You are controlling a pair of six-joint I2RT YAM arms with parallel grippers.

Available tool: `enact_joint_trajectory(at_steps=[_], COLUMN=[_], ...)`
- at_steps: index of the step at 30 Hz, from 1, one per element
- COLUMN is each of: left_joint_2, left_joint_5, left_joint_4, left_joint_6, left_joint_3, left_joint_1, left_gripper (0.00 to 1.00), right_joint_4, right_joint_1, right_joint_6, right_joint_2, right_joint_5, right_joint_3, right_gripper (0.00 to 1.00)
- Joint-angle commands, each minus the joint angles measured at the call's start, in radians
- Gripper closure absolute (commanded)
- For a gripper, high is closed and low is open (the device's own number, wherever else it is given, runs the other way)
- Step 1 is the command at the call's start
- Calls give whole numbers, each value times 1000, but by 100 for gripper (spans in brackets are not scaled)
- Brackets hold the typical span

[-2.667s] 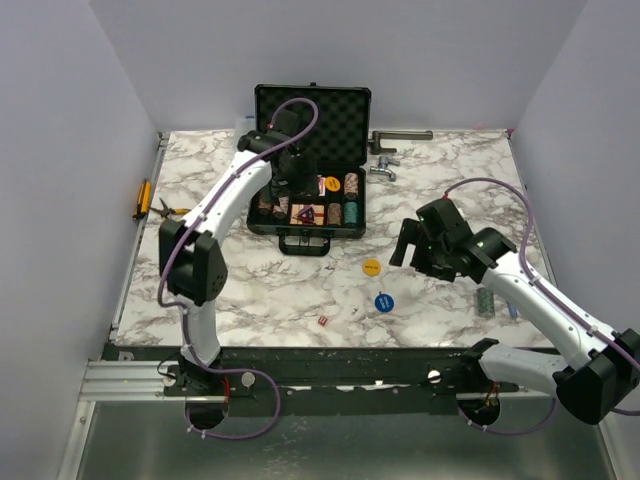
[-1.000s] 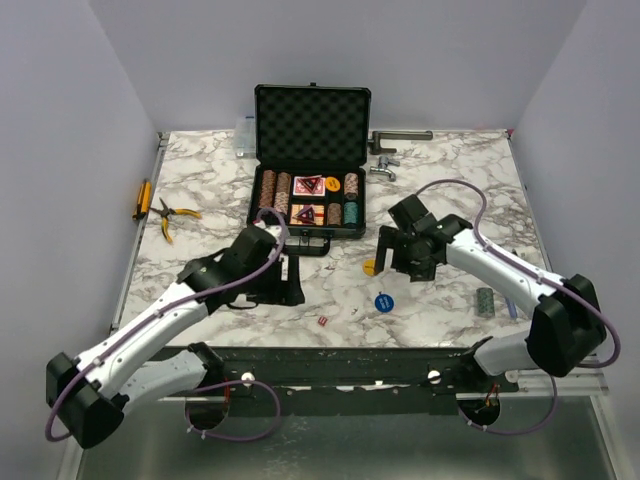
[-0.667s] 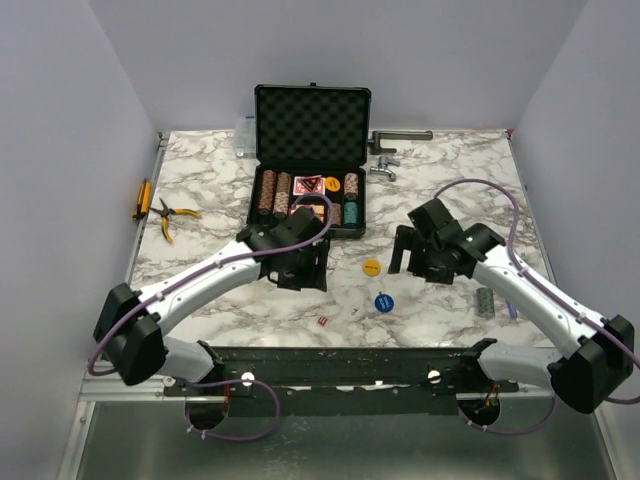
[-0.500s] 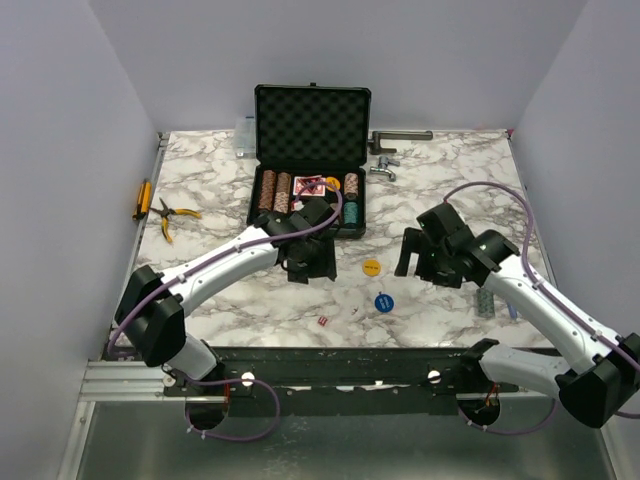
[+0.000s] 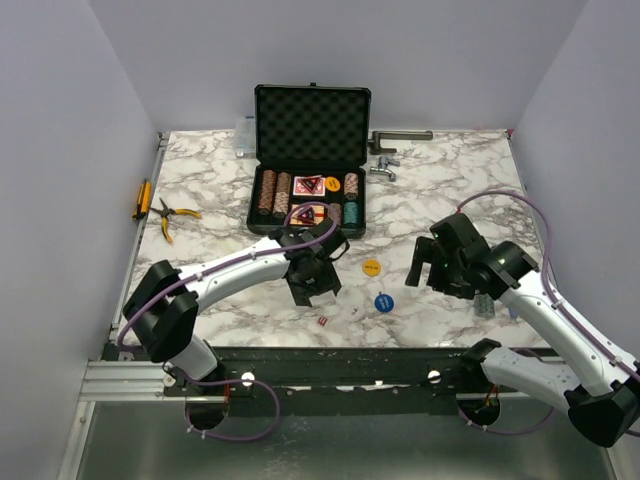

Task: Pack up texas hold em set

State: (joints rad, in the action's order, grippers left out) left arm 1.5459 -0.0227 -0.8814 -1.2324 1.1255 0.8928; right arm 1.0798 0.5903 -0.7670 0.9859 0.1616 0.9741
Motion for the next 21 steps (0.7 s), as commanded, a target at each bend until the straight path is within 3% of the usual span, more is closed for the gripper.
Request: enact_joint_trajectory(at_steps=[1, 9, 15, 21], left_joint_2=[32, 111, 132, 150], left_joint_5=[-16, -5, 16, -10], left_joint_4=[12, 37, 21, -66], left_joint_6=[-119, -186, -407, -552], left_joint_3=[-1, 35, 0, 17], left_joint_1=[16, 29, 30, 16], left_gripper=[38, 43, 45, 42], right_joint_4=[70, 103, 139, 165], right_joint_1=[8, 8, 8, 8], right_joint_6=[-3, 5, 0, -5], right_joint_2=[-32, -66, -91, -139], right_joint_5=[36, 60, 93, 100], right_joint_3=[0, -6, 12, -3], right_gripper=[1, 1, 0, 0])
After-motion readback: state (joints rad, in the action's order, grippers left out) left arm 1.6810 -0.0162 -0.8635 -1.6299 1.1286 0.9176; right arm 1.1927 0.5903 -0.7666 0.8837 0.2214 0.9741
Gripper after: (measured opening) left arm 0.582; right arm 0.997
